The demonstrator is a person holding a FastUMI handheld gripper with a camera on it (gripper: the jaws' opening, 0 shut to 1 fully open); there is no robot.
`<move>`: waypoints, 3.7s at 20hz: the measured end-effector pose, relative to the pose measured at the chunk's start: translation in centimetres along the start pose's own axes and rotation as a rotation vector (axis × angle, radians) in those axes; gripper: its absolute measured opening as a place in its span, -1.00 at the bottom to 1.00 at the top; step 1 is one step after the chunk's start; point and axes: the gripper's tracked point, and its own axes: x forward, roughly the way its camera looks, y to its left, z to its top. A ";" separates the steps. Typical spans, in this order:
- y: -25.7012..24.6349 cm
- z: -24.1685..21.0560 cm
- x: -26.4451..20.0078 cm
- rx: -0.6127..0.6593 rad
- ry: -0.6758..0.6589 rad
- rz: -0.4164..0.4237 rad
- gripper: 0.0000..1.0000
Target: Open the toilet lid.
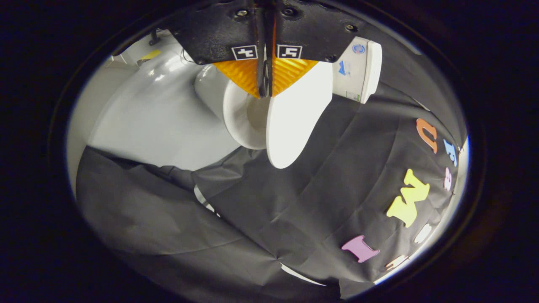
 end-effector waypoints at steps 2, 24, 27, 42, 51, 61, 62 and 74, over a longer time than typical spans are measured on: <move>0.9 0.2 -0.4 -0.035 -0.020 -0.009 -0.92; 11.7 1.3 -5.6 -0.214 -0.151 0.078 -0.92; 12.9 1.4 -5.9 -0.227 -0.155 0.086 -0.92; 18.9 0.6 -7.6 -0.298 -0.195 0.126 -0.89; 22.2 -0.2 -8.4 -0.347 -0.212 0.158 -0.88; 27.2 -2.3 -9.4 -0.478 -0.254 0.159 -0.87; 27.9 -2.7 -9.7 -0.497 -0.261 0.162 -0.87; 34.5 -6.8 -10.6 -0.629 -0.288 0.208 -0.87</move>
